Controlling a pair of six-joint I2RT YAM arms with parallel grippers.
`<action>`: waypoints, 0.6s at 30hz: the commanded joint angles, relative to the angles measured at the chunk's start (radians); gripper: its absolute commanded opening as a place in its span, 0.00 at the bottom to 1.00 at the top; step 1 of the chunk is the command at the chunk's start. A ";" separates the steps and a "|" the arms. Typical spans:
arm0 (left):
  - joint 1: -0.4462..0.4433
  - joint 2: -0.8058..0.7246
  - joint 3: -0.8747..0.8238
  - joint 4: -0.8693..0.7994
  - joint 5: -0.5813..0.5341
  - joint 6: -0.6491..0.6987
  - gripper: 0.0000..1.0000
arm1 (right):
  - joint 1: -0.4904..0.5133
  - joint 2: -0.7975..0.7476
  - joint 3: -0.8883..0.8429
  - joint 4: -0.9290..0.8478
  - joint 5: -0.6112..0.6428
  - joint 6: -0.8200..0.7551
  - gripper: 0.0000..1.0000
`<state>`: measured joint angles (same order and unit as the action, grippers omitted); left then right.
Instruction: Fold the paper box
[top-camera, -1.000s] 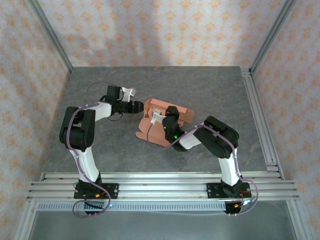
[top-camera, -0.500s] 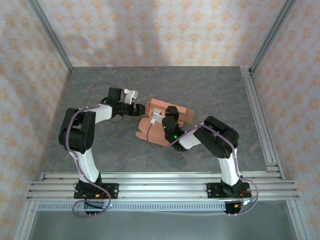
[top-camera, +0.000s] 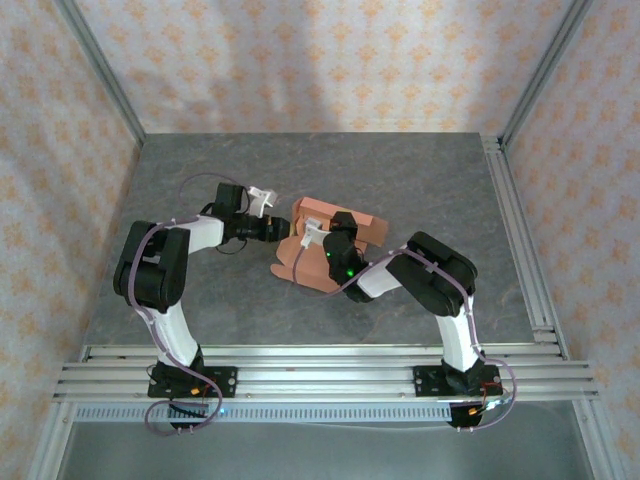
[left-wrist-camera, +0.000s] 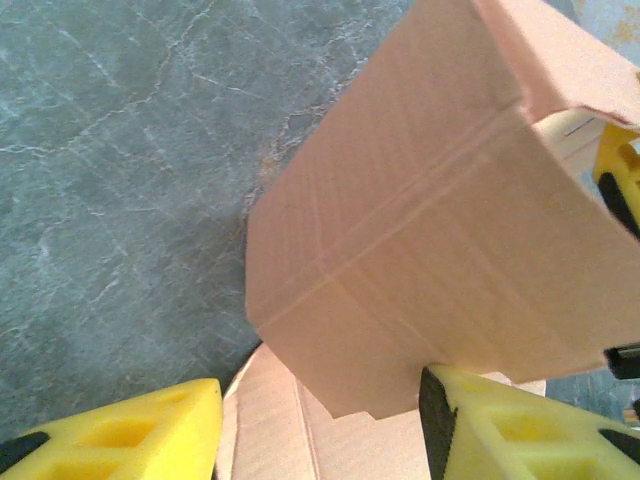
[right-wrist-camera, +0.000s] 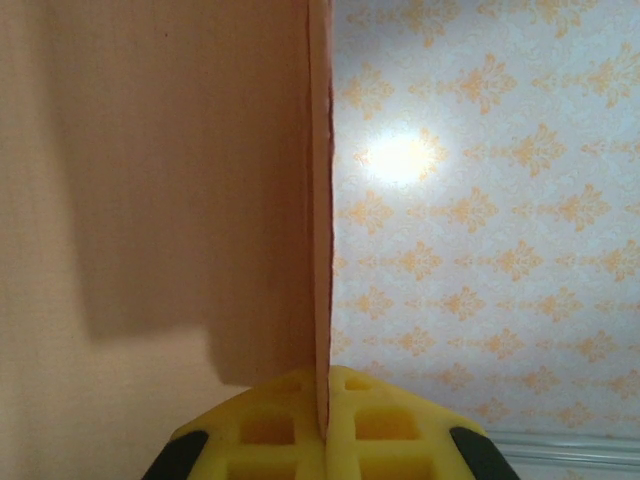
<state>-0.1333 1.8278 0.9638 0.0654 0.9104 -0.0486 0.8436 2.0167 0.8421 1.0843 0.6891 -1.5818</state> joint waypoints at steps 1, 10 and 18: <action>-0.017 -0.021 0.013 0.009 0.020 0.031 0.56 | 0.006 0.014 0.018 -0.019 0.008 0.024 0.00; -0.039 0.011 0.079 -0.043 -0.022 0.038 0.56 | 0.006 0.013 0.014 -0.018 0.009 0.026 0.00; -0.043 0.019 0.115 -0.088 -0.033 0.058 0.55 | 0.006 0.011 0.017 -0.023 0.006 0.031 0.00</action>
<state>-0.1703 1.8412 1.0546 0.0025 0.8822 -0.0227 0.8436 2.0190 0.8455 1.0843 0.6895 -1.5711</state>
